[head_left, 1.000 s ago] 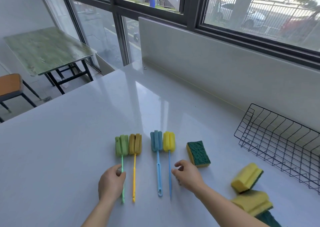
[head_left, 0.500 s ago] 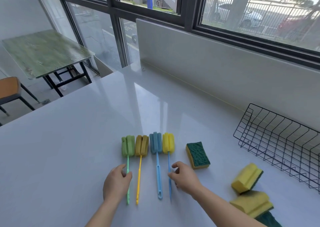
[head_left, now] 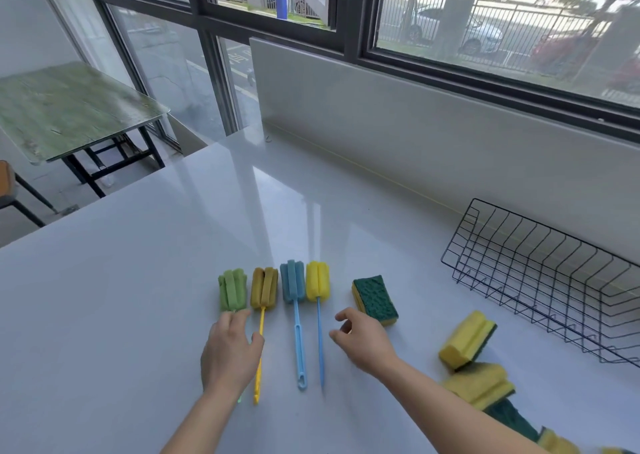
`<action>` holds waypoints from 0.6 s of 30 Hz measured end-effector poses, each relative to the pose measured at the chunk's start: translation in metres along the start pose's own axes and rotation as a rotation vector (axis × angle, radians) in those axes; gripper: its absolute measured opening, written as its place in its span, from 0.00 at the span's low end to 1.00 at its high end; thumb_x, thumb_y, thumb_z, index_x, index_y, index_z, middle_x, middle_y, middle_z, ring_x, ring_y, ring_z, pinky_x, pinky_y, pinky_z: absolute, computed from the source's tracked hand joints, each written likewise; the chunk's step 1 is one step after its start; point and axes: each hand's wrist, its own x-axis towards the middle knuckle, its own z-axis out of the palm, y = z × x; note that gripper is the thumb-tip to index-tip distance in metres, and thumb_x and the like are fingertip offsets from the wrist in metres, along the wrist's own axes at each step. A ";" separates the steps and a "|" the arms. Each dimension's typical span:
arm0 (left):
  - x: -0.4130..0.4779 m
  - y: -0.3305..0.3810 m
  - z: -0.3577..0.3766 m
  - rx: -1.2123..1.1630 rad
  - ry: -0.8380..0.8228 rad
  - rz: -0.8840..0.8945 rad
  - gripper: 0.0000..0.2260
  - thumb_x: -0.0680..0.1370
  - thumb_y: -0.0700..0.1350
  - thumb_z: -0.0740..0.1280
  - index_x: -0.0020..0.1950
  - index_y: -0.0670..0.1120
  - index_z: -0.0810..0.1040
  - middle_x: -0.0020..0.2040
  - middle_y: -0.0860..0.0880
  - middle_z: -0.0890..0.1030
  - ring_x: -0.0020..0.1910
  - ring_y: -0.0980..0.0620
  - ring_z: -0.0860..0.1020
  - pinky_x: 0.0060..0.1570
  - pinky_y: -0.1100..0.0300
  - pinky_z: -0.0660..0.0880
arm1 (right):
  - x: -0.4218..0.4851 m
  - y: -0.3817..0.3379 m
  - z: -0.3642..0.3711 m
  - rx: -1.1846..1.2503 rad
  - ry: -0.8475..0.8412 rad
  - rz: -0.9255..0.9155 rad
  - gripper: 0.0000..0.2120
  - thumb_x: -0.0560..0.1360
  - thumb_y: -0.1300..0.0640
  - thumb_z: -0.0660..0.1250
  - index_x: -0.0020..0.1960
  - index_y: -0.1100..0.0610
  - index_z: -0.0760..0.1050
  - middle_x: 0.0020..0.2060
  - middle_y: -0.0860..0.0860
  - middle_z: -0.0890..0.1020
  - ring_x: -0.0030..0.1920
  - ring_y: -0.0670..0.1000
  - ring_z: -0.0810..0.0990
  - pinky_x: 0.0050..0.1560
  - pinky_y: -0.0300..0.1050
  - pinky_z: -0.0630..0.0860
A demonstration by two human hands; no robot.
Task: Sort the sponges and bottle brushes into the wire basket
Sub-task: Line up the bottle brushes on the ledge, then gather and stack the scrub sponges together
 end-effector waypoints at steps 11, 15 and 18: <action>-0.019 0.065 0.025 -0.003 -0.102 0.240 0.18 0.76 0.49 0.64 0.66 0.52 0.74 0.59 0.52 0.74 0.56 0.50 0.74 0.44 0.56 0.73 | -0.030 0.016 -0.041 0.026 0.126 -0.040 0.14 0.76 0.49 0.69 0.61 0.51 0.78 0.47 0.46 0.82 0.47 0.48 0.79 0.48 0.41 0.75; -0.032 0.098 0.045 -0.021 -0.175 0.352 0.18 0.77 0.50 0.64 0.67 0.53 0.73 0.60 0.52 0.74 0.59 0.50 0.74 0.47 0.54 0.74 | -0.051 0.035 -0.067 -0.033 0.198 -0.040 0.14 0.77 0.50 0.67 0.61 0.52 0.78 0.50 0.47 0.83 0.51 0.49 0.80 0.54 0.45 0.76; -0.044 0.127 0.058 -0.034 -0.219 0.441 0.17 0.77 0.50 0.65 0.66 0.52 0.74 0.60 0.51 0.75 0.60 0.49 0.74 0.50 0.53 0.74 | -0.071 0.056 -0.090 -0.032 0.271 -0.022 0.13 0.77 0.49 0.67 0.61 0.50 0.79 0.49 0.45 0.81 0.48 0.46 0.79 0.52 0.43 0.76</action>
